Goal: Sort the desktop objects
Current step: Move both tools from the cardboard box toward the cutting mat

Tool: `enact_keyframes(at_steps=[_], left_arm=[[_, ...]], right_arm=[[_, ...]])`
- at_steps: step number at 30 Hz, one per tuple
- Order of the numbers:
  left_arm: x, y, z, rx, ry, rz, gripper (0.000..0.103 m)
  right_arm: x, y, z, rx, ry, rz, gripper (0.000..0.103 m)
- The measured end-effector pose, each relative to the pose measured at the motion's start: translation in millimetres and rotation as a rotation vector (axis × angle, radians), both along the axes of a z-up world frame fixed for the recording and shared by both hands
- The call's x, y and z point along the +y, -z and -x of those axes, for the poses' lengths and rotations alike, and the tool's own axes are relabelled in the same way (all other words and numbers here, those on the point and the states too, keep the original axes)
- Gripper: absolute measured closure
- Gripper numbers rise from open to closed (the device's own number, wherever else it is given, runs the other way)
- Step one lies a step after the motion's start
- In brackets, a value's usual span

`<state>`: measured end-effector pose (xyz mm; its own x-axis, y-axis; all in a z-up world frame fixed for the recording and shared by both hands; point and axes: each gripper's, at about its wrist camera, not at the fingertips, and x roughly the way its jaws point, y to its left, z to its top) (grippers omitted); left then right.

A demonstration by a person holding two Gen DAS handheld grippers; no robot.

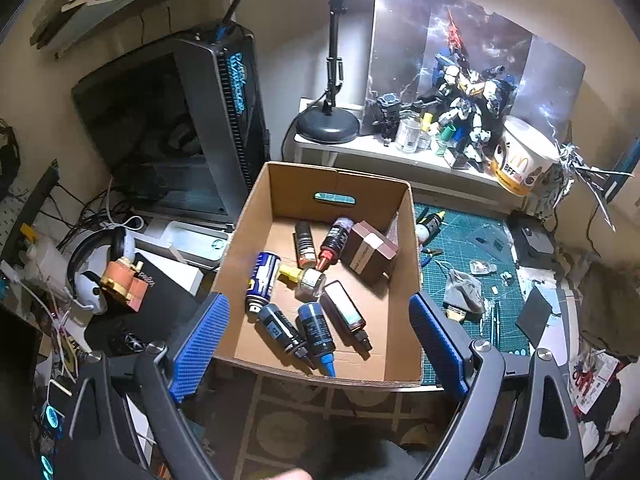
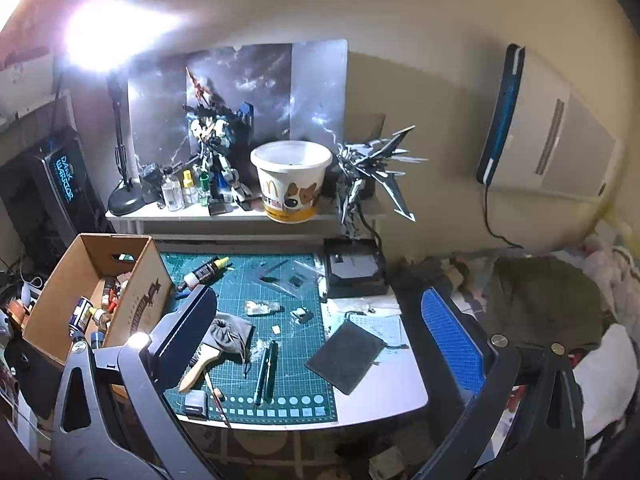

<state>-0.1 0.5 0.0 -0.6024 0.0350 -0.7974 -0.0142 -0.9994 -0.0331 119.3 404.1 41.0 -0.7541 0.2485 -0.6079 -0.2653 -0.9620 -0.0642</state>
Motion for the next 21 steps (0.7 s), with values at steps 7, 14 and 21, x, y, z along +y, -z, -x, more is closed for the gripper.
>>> enact_keyframes(at_steps=[7, 14, 21], left_arm=[[17.7, 0.3, 3.2, 0.0, 0.002, 0.085, 0.011], [11.3, 19.1, 22.7, -0.028, 0.107, -0.072, 0.011], [33.6, 32.0, 31.2, -0.027, 0.245, -0.143, 0.011]], right_arm=[[-1.1, 2.3, 7.3, -0.029, -0.008, 0.012, 0.0], [-8.3, 19.2, 6.6, -0.061, 0.009, 0.081, 0.0], [-14.0, 25.6, 4.2, -0.111, 0.078, 0.098, 0.0]])
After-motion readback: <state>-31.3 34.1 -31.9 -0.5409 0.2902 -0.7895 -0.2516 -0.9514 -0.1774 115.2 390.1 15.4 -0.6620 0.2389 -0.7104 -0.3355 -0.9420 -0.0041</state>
